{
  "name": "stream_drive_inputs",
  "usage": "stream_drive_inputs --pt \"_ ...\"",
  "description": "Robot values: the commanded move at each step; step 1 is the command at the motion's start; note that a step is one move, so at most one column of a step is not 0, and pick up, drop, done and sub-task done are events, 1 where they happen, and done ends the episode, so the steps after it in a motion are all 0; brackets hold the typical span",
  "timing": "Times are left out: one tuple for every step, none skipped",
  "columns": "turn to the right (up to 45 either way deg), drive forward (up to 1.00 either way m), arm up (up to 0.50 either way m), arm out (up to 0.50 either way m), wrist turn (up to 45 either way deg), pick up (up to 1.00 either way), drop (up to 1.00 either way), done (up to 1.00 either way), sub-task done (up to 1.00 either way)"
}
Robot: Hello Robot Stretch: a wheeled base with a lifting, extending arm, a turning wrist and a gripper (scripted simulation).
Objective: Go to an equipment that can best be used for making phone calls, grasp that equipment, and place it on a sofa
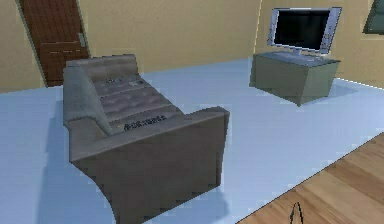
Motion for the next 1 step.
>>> stream_drive_inputs --pt "0.0 0.0 0.0 0.5 0.0 0.0 0.0 0.0 0.0"
